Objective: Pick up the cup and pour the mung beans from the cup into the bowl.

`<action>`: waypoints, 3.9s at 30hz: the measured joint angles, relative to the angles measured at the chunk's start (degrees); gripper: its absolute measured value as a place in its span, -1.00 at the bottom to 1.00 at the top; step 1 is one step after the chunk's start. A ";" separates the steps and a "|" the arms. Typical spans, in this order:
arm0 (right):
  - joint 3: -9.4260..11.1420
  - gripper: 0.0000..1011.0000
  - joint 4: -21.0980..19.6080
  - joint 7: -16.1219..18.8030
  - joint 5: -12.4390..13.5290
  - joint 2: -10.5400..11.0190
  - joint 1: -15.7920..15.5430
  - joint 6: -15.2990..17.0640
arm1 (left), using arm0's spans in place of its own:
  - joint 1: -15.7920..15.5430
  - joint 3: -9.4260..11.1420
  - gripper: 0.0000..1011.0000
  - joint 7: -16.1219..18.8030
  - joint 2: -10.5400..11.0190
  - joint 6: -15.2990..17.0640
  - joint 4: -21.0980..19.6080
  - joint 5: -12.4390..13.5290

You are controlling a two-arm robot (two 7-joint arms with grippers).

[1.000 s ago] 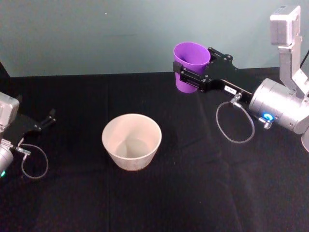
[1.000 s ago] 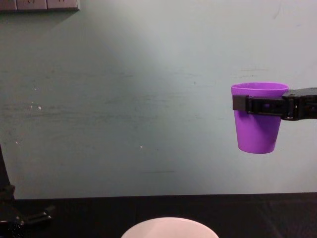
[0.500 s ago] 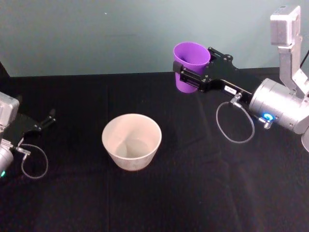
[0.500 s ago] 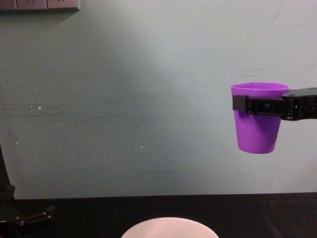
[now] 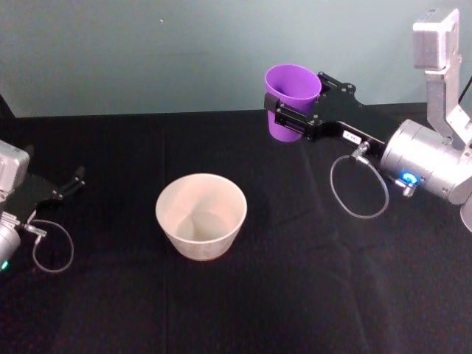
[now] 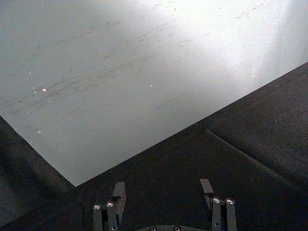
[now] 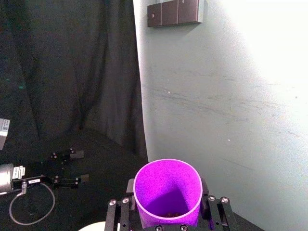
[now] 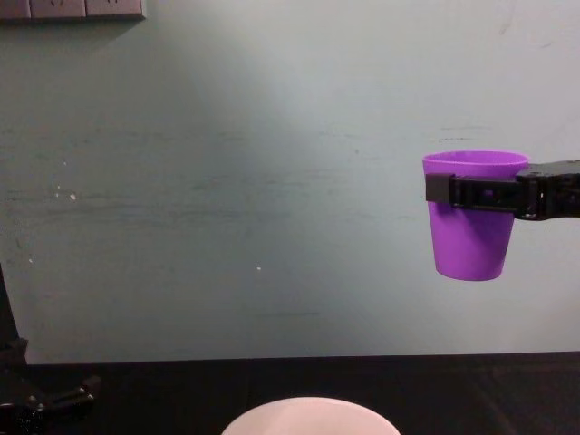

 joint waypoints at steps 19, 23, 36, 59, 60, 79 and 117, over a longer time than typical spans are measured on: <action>0.00 0.45 0.00 0.00 0.00 0.00 0.00 0.00 | 0.00 0.00 0.98 0.00 0.00 0.00 0.00 0.00; 0.00 0.45 0.00 0.00 0.00 0.00 0.00 0.00 | 0.00 0.00 0.98 0.00 0.00 0.00 0.00 0.00; 0.00 0.45 0.01 0.00 0.00 0.00 0.00 0.00 | 0.00 0.00 0.98 0.00 0.00 0.00 0.00 0.00; 0.00 0.45 0.00 0.00 0.00 0.00 0.00 0.00 | 0.00 0.00 0.98 0.00 0.00 0.00 0.00 0.00; 0.00 0.45 0.00 0.00 0.00 0.00 0.00 0.00 | 0.00 0.00 0.98 0.00 0.00 0.00 0.00 0.00; 0.00 0.45 0.00 0.00 0.00 0.00 0.00 0.00 | 0.00 0.00 0.98 0.00 0.00 0.00 0.00 0.00; 0.00 0.45 0.00 0.00 0.00 0.00 0.00 0.00 | 0.00 0.00 0.98 0.00 0.00 0.00 0.00 0.00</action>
